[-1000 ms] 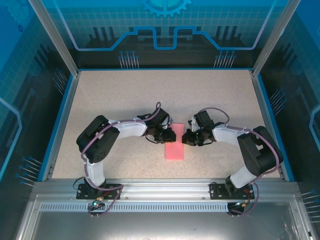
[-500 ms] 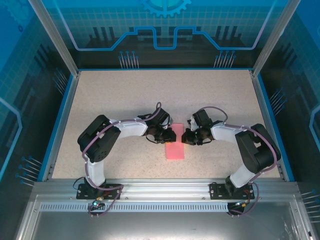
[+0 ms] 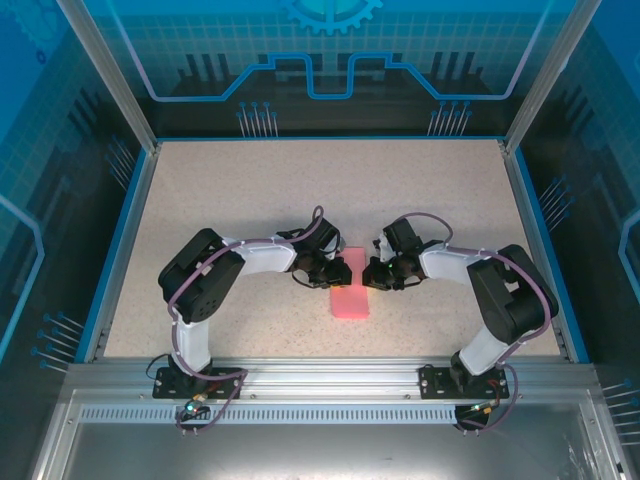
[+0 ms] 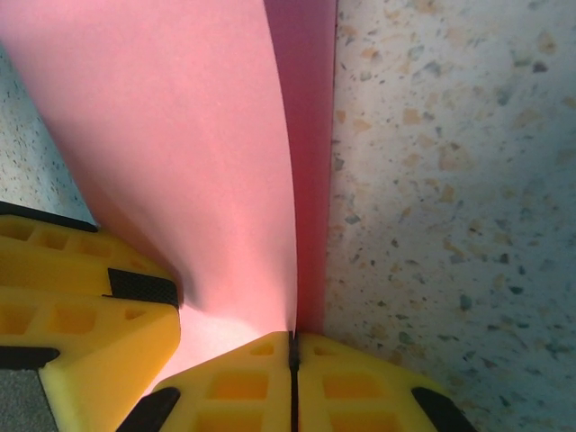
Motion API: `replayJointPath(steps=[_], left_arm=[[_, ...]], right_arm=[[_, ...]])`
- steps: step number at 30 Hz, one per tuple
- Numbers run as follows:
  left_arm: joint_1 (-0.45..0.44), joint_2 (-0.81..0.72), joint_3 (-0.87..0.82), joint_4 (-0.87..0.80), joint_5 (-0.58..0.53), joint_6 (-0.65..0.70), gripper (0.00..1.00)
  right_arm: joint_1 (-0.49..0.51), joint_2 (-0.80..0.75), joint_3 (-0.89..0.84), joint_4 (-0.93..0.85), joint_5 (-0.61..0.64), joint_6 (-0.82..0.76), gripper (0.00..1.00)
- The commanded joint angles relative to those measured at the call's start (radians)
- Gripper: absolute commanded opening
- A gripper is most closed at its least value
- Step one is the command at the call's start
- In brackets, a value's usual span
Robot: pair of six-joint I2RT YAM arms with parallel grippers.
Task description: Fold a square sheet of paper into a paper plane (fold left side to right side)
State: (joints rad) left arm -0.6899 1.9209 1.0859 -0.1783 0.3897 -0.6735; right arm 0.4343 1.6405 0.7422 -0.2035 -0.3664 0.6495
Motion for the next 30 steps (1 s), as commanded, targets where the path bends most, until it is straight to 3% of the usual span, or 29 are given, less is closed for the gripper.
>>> replayJointPath(steps=[1, 7, 16, 19, 24, 30], left_arm=[[0.002, 0.026, 0.014, -0.03, -0.012, 0.026, 0.22], [0.002, 0.029, 0.005, -0.046, -0.023, 0.035, 0.22], [0.002, 0.02, -0.03, -0.036, -0.03, 0.03, 0.22], [0.001, 0.017, -0.032, -0.036, -0.032, 0.032, 0.22], [0.002, 0.016, -0.029, -0.035, -0.031, 0.031, 0.22], [0.001, 0.017, -0.026, -0.035, -0.029, 0.03, 0.22]], right_arm=[[0.019, 0.02, 0.016, -0.041, 0.018, -0.017, 0.08], [0.019, -0.007, 0.017, -0.051, 0.024, -0.022, 0.12], [0.006, -0.133, 0.036, -0.149, 0.095, -0.065, 0.27], [0.005, -0.163, 0.021, -0.124, 0.059, -0.064, 0.26], [0.007, -0.112, 0.025, -0.043, -0.031, -0.03, 0.14], [0.029, -0.005, 0.066, -0.037, -0.037, -0.03, 0.13]])
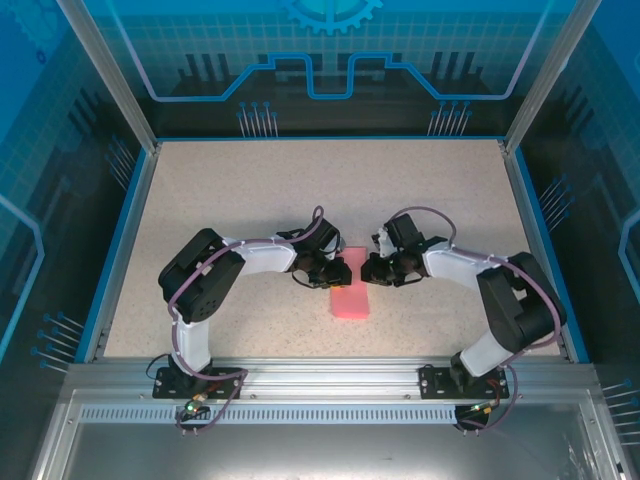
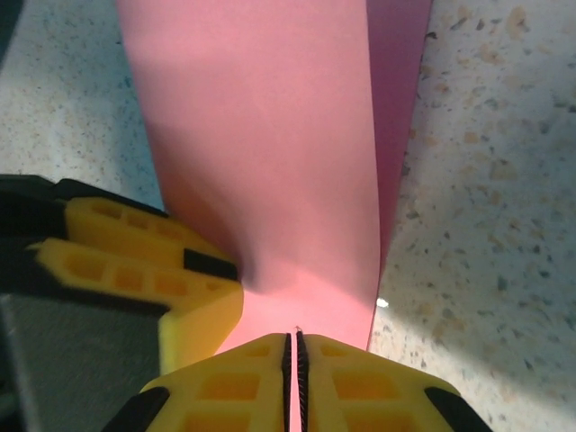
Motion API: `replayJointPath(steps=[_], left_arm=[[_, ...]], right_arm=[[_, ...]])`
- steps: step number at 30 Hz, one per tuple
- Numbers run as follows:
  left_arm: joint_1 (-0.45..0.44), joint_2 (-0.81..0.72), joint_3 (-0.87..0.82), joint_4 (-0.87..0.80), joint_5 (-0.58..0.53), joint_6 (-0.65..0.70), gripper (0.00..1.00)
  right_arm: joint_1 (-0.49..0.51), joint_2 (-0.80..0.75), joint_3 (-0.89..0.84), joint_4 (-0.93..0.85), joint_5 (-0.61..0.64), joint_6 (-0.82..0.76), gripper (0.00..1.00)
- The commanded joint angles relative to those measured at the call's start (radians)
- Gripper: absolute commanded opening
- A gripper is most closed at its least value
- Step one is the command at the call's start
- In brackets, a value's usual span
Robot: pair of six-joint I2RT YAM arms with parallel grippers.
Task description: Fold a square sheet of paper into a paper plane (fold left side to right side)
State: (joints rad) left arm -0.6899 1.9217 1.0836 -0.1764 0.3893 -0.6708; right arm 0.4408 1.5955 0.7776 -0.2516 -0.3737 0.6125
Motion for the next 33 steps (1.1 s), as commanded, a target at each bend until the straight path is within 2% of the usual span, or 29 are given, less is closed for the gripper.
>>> replayJointPath(steps=[1, 9, 19, 27, 33], left_arm=[[0.0, 0.016, -0.022, -0.035, -0.028, 0.027, 0.22], [0.003, -0.025, -0.001, -0.035, -0.015, 0.025, 0.24], [0.002, -0.139, 0.006, -0.045, 0.015, 0.019, 0.28], [-0.003, -0.118, -0.078, 0.057, 0.085, -0.033, 0.26], [-0.021, -0.092, -0.101, 0.054, 0.091, -0.024, 0.25]], right_arm=[[0.025, 0.056, 0.035, 0.008, -0.028, 0.009, 0.13], [0.029, 0.115, 0.029, -0.078, 0.048, 0.031, 0.12], [0.029, 0.156, 0.029, -0.135, 0.08, 0.038, 0.11], [0.028, 0.157, 0.035, -0.147, 0.087, 0.032, 0.1], [0.029, 0.157, 0.04, -0.153, 0.09, 0.03, 0.1]])
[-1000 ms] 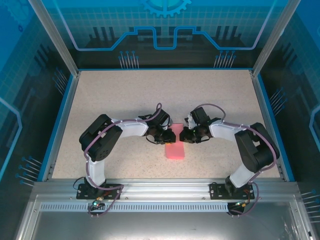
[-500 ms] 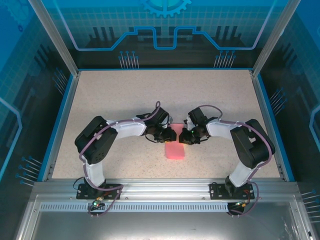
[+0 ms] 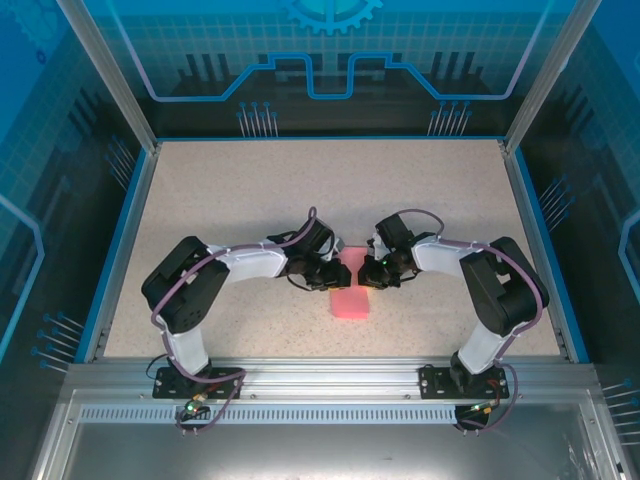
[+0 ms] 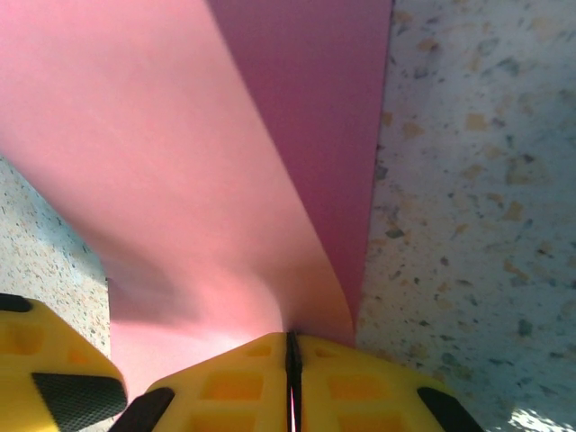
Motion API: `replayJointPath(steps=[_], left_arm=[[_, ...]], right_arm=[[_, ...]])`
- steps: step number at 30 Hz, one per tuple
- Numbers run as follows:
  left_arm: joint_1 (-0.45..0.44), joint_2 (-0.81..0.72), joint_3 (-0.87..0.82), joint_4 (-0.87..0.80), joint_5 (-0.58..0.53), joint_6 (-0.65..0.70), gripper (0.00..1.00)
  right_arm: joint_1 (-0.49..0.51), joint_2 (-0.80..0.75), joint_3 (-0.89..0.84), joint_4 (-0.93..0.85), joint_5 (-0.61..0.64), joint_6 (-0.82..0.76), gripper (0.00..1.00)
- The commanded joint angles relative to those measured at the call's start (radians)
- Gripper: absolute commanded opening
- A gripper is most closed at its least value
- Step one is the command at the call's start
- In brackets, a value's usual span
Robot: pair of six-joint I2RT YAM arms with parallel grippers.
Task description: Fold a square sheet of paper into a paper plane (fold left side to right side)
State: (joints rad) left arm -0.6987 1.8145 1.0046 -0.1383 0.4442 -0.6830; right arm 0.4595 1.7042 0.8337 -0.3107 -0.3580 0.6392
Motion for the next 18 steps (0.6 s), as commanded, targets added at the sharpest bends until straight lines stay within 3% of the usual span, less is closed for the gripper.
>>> replayJointPath(steps=[1, 18], left_arm=[[-0.016, 0.019, -0.027, 0.014, 0.037, -0.01, 0.25], [-0.057, -0.013, -0.148, -0.007, 0.009, 0.002, 0.25]], right_arm=[[0.01, 0.049, -0.015, -0.096, 0.074, 0.004, 0.1], [0.009, 0.056, -0.01, -0.111, 0.081, 0.007, 0.1]])
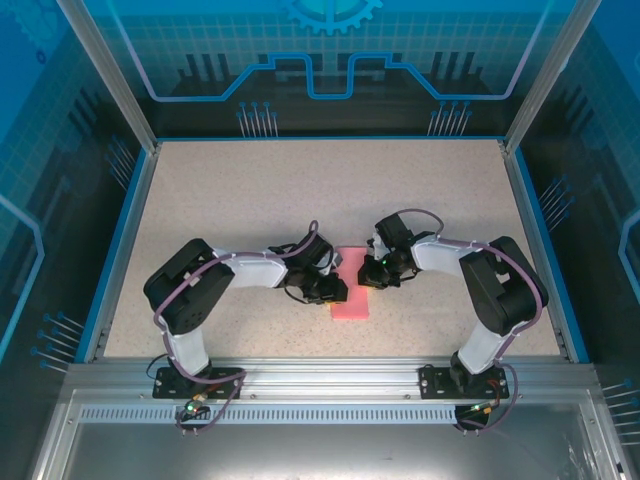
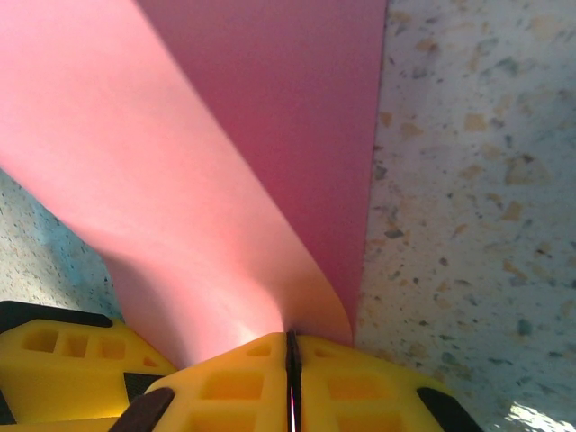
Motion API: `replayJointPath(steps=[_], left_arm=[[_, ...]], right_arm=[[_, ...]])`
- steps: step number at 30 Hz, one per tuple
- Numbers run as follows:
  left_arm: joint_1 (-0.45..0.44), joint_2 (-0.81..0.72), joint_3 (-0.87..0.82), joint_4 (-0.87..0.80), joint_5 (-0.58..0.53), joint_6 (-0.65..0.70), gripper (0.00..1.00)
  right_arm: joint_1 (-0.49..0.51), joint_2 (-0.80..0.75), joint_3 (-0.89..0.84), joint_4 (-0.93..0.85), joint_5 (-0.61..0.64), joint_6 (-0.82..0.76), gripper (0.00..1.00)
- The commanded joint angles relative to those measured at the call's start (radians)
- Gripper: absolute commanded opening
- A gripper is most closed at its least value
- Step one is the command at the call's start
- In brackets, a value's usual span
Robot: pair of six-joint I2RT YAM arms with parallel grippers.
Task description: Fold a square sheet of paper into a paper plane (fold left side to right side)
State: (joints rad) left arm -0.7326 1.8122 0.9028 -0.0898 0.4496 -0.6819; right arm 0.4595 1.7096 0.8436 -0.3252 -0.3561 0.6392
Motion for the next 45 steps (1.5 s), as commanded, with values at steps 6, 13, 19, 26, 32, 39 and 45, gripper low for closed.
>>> replayJointPath(steps=[6, 13, 19, 26, 32, 39, 45], left_arm=[[-0.039, -0.05, -0.106, -0.058, 0.001, 0.004, 0.25], [-0.078, -0.11, -0.159, -0.042, 0.006, 0.013, 0.25], [-0.111, -0.132, -0.177, -0.036, 0.005, 0.002, 0.25], [-0.131, -0.174, -0.199, -0.028, -0.002, -0.015, 0.25], [-0.04, -0.324, -0.22, 0.028, 0.008, -0.045, 0.28], [0.034, -0.195, -0.067, -0.001, 0.042, 0.008, 0.29], [0.033, -0.046, 0.01, 0.039, 0.027, -0.005, 0.27]], right_arm=[[0.01, 0.06, -0.014, -0.1, 0.078, 0.008, 0.1], [0.011, 0.069, -0.01, -0.098, 0.074, 0.008, 0.1], [0.011, 0.077, -0.008, -0.099, 0.07, 0.007, 0.1], [0.011, 0.077, -0.005, -0.1, 0.067, 0.004, 0.1], [0.011, 0.064, -0.013, -0.092, 0.062, 0.006, 0.1], [0.015, 0.052, -0.015, -0.081, 0.047, 0.007, 0.1], [0.015, 0.039, -0.022, -0.074, 0.041, 0.008, 0.1]])
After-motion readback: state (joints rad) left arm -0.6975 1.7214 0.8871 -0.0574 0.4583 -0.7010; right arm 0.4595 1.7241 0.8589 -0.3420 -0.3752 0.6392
